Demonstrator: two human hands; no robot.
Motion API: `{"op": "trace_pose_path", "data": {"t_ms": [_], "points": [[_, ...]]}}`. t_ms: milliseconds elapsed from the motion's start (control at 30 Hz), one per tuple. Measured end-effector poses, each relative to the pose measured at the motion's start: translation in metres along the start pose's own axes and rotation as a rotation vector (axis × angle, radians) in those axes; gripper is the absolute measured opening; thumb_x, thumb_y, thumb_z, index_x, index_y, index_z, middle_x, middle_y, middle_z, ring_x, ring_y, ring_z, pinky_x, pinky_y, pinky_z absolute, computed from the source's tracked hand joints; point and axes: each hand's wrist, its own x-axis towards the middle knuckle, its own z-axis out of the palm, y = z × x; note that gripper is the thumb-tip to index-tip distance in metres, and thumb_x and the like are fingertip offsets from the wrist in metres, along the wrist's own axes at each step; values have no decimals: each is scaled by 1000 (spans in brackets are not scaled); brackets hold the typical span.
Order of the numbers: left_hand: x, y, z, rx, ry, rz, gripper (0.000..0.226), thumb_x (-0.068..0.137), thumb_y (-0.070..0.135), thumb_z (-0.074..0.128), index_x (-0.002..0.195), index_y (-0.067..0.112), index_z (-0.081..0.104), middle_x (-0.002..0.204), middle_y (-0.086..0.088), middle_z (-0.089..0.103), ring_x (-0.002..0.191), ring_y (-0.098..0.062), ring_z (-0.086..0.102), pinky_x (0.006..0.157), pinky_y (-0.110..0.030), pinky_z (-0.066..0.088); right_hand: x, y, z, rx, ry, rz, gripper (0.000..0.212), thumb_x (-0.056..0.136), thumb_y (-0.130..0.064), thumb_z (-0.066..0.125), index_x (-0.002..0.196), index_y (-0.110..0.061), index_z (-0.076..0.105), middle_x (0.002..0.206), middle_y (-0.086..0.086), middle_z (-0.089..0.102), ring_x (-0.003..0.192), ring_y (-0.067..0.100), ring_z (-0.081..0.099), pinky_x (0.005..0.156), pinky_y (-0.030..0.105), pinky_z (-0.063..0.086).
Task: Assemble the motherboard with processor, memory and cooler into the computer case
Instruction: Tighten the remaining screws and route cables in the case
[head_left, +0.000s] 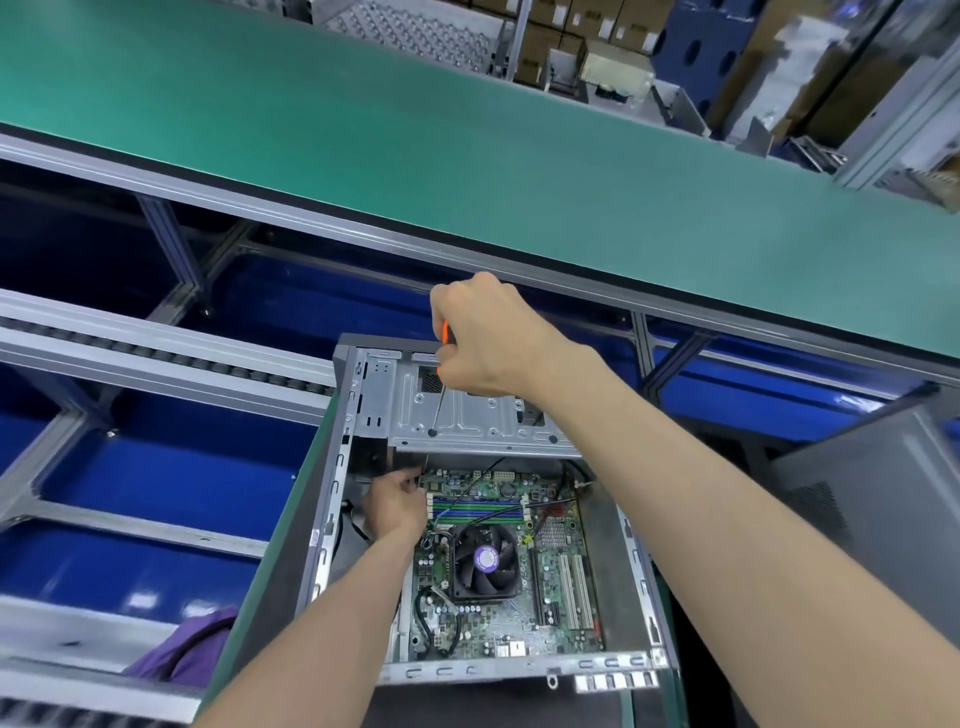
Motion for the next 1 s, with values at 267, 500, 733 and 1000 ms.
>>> {"op": "trace_pose_path", "data": {"t_ms": [267,500,733,1000], "points": [[1,-1,0,-8,8,21,36,92,-4,59,118,19,71,99,2,67,75,-4,57,85,-22,46,-7,-15,9,62,155,201,31,74,-15,61,67,-17,31,73,2,33,59,20,33,49,28,20],[0,-1,-1,-8,-1,11,36,91,-4,60,116,19,71,99,0,68,78,-7,58,90,-26,46,-4,0,-14,-165,-58,-35,12,81,-20,58,79,-15,47,75,3,45,66,26,49,54,33,41],[2,-1,1,-2,20,3,35,91,-5,61,115,18,72,94,2,66,78,-9,58,104,-35,47,-3,1,-3,-24,-14,31,8,77,-14,57,81,-12,51,79,6,47,85,33,53,66,39,52],[0,-1,0,-4,-10,18,38,92,-6,56,116,19,71,93,2,68,81,-14,63,95,-34,53,-9,-1,-4,-80,58,48,16,88,-23,58,94,-9,52,75,1,35,72,31,47,53,32,32]]}}
